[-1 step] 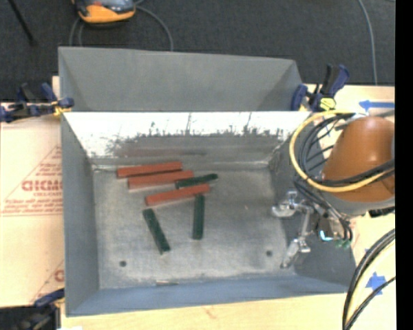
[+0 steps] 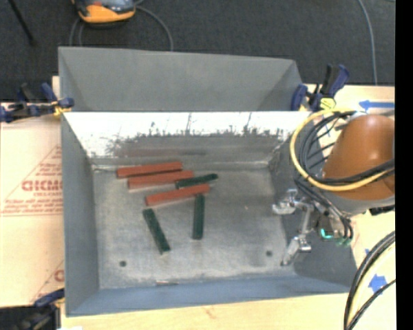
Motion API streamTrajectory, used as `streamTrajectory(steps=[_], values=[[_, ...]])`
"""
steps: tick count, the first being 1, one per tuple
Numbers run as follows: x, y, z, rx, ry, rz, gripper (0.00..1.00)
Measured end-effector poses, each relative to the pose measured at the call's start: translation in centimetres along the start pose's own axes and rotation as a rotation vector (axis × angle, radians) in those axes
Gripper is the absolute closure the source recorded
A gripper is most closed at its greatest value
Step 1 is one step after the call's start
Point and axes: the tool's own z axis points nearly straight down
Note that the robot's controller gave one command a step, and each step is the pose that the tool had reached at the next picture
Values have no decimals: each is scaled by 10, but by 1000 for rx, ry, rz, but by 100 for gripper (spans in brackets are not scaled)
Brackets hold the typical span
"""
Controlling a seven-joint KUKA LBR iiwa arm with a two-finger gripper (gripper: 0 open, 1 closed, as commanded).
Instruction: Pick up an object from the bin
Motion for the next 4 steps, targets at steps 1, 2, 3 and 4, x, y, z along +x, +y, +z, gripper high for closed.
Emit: streamTrajectory(steps=[1,2,3,4], values=[[-42,-20,-17,-1,2,-65,0],[-83,-7,-56,1,-3,-90,0],[-80,54,-33,0,-3,-153,0],[-98,64,18,-5,-7,-132,0]])
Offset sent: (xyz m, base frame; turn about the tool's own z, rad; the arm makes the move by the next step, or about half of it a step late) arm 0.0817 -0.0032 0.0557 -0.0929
